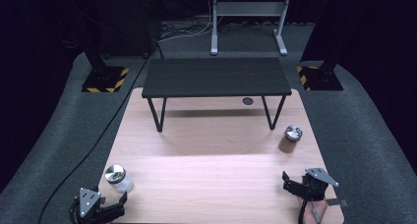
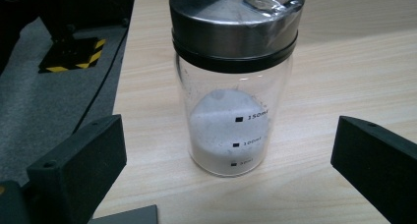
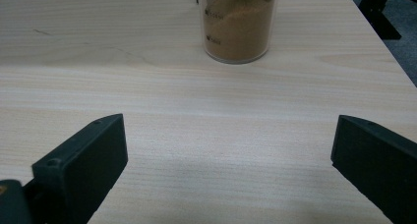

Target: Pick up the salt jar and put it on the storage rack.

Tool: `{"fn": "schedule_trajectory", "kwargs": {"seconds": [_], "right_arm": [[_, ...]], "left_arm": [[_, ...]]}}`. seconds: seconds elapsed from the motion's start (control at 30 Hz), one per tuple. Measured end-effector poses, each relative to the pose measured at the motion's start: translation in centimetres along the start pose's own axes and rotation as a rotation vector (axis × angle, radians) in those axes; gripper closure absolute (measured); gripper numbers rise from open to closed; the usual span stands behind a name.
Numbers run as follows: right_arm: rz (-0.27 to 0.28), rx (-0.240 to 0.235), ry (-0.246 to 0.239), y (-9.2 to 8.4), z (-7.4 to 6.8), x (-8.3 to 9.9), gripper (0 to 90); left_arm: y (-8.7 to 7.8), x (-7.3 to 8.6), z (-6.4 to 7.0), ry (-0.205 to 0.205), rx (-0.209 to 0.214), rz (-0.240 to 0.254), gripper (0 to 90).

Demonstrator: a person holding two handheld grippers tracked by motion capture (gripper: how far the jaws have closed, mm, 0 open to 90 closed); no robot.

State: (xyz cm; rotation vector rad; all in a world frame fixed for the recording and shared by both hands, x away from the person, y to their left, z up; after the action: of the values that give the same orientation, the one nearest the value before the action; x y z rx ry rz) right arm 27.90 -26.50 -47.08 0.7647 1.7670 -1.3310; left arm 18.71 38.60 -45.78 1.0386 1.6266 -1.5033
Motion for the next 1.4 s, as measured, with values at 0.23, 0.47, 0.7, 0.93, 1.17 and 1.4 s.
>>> {"fn": "schedule_trajectory", "kwargs": {"seconds": [0.23,0.47,0.7,0.93,1.17,1.4], "right_arm": [[0.008,0.002,0.007,-0.1,0.0,0.1,0.0],[0.004,-0.002,-0.005,0.0,0.0,0.1,0.0],[0.009,0.0,0.002,-0.1,0.0,0.1,0.0],[0.003,-0.001,-0.003,0.0,0.0,0.1,0.0],[0.004,-0.002,0.001,0.0,0.0,0.1,0.0],[0.018,-0.001,0.013,-0.2,0.1,0.2,0.0]], "left_arm": [[0.6,0.0,0.1,0.017,0.006,-0.013,0.0],[1.8,0.2,0.3,0.018,-0.002,-0.011,0.0],[2.9,0.1,0.2,-0.009,0.0,0.006,0.0],[4.4,-0.4,0.0,-0.003,0.014,0.014,0.0],[5.5,-0.5,0.2,-0.017,0.015,0.03,0.0],[6.0,-1.1,0.3,-0.047,0.015,0.029,6.1]]}}
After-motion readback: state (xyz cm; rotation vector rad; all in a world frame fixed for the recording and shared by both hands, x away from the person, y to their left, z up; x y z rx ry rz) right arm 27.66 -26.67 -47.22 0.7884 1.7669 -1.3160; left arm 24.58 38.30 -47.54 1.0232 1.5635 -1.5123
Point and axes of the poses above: each handheld gripper's, and its own axes: y roughly forward along the jaws, x roughly out of its underside, z roughly to its right, the point moved 3 cm from there along y, roughly forward along the jaws, and after that the axes turned 8 degrees about -x, right-handed, at the moved point
